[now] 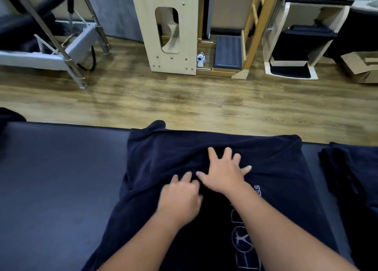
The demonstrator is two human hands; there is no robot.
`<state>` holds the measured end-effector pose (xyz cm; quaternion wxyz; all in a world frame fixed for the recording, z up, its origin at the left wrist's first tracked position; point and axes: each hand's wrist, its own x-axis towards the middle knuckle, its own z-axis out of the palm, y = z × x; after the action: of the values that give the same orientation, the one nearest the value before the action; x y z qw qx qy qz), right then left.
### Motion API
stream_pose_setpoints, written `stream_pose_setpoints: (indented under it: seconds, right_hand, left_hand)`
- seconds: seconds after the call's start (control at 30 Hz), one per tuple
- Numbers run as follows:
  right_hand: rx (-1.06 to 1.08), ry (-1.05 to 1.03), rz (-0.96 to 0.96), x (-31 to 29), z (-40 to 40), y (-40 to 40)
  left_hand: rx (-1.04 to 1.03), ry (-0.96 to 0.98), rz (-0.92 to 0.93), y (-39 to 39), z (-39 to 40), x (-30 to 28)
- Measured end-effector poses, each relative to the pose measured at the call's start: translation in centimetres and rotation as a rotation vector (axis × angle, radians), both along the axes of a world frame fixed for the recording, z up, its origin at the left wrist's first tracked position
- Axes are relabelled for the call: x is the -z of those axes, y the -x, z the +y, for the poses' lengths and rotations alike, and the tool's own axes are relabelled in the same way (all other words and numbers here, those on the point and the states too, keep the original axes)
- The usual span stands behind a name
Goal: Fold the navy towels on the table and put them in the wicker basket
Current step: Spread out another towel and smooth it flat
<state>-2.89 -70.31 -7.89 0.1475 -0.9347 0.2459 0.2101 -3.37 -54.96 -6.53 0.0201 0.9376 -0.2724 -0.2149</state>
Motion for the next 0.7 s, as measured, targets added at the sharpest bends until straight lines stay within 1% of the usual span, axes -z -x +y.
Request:
stream_pose_setpoints:
  seconds: [0.07,0.1,0.13,0.17,0.23,0.27,0.33,0.37,0.4,0.43,0.47,0.5,0.53,0.57,0.6,0.63,0.67,0.7]
  right_hand:
    - [0.014,0.044,0.039,0.4,1.0,-0.2]
    - [0.041,0.046,0.057,0.5,1.5,-0.2]
    - [0.061,0.046,0.071,0.5,2.2,-0.5]
    - [0.061,0.056,0.08,0.3,2.9,-0.9]
    - [-0.025,0.119,0.058,-0.2,4.3,-1.5]
    - [-0.106,0.166,0.013,-0.4,5.0,-1.7]
    - [-0.254,0.227,-0.115,-0.3,6.5,-1.6]
    - [-0.271,0.213,-0.152,-0.1,7.1,-1.3]
    - [-0.244,0.174,-0.163,0.0,7.6,-1.1]
    - [-0.195,0.133,-0.157,0.2,7.9,-0.9]
    - [-0.152,0.102,-0.14,0.3,8.0,-1.0]
    - [-0.128,0.083,-0.123,0.2,8.1,-1.2]
    - [-0.118,0.069,-0.107,0.2,8.0,-1.5]
    - [-0.112,0.055,-0.096,0.1,7.9,-1.7]
    - [-0.105,0.039,-0.084,0.0,7.8,-2.0]
    - [-0.102,0.029,-0.075,-0.1,7.7,-2.2]
    - [-0.105,0.027,-0.063,-0.2,7.7,-2.3]
    - [-0.111,0.028,-0.054,-0.2,7.7,-2.3]
  left_hand:
    - [-0.102,0.238,-0.303,-2.8,4.1,0.4]
    - [-0.232,0.304,-0.416,-4.5,6.0,0.7]
    - [-0.396,0.334,-0.427,-6.2,7.7,0.8]
    - [-0.578,0.352,-0.355,-7.9,9.0,0.6]
    - [-0.899,0.311,-0.066,-10.7,10.8,0.3]
    - [-0.991,0.33,0.056,-11.6,11.2,0.3]
    - [-1.081,0.423,0.091,-12.7,11.3,0.1]
    - [-1.076,0.46,0.049,-12.8,11.0,-0.1]
    - [-1.021,0.487,-0.019,-12.7,10.6,-0.6]
    - [-0.939,0.537,-0.055,-12.5,10.3,-1.1]
    - [-0.824,0.623,-0.047,-12.4,9.9,-1.5]
    - [-0.716,0.719,0.031,-12.4,9.7,-1.8]
    - [-0.642,0.806,0.179,-12.4,9.5,-1.8]
    - [-0.611,0.841,0.376,-12.2,9.5,-1.7]
    - [-0.616,0.867,0.528,-11.9,9.6,-1.2]
    - [-0.65,0.823,0.521,-11.9,9.8,-0.4]
    - [-0.702,0.757,0.403,-12.1,10.2,0.5]
    - [-0.712,0.621,0.202,-12.2,10.5,1.3]
